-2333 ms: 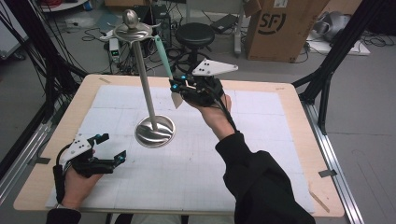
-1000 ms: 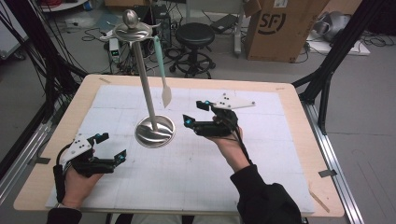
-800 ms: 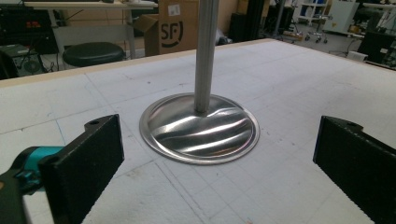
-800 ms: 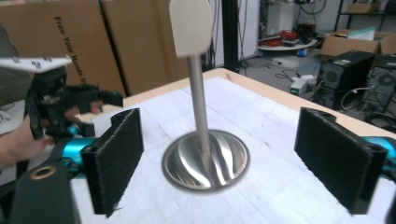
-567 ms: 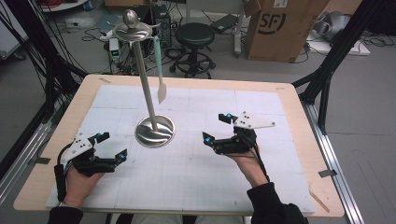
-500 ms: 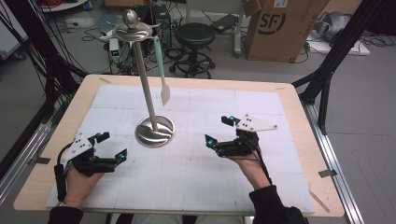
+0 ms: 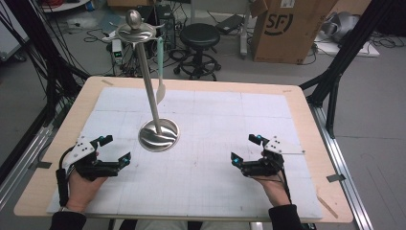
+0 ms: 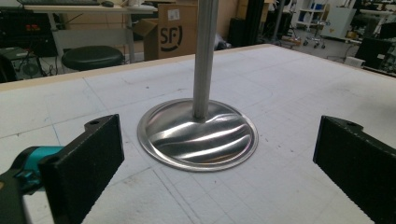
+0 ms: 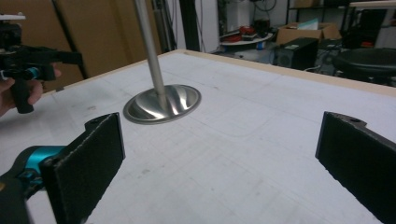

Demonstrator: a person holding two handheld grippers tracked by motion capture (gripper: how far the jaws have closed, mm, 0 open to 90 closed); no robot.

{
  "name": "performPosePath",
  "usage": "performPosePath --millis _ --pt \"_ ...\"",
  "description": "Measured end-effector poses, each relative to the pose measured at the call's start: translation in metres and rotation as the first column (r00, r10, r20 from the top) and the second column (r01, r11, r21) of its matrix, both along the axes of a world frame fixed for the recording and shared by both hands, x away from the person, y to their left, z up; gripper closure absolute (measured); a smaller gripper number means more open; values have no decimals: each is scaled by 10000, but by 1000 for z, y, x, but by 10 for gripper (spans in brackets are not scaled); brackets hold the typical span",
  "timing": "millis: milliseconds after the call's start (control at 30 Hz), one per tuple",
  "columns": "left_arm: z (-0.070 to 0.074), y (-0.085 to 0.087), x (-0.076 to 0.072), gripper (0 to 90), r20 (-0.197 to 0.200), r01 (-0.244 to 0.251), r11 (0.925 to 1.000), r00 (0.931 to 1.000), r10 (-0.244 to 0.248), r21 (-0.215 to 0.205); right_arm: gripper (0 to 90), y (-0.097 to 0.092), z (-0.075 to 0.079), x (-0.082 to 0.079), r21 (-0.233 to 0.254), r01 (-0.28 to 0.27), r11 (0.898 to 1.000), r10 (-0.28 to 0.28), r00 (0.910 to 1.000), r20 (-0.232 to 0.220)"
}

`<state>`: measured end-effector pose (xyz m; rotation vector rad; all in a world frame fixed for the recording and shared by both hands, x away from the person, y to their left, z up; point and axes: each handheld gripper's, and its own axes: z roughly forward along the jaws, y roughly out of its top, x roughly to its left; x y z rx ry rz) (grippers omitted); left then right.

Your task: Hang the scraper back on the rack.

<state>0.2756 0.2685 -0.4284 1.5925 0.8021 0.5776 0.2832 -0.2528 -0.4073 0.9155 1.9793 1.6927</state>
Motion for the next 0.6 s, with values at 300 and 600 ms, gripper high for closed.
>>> performPosePath --millis 300,600 --pt "0 -1 1 23 18 14 10000 10000 -14 -35 3 -30 -11 -10 391 812 9959 -814 9967 36" --pt "0 -2 2 23 49 43 10000 10000 -43 -62 3 -59 -26 -19 130 1730 9848 -1731 9849 82"
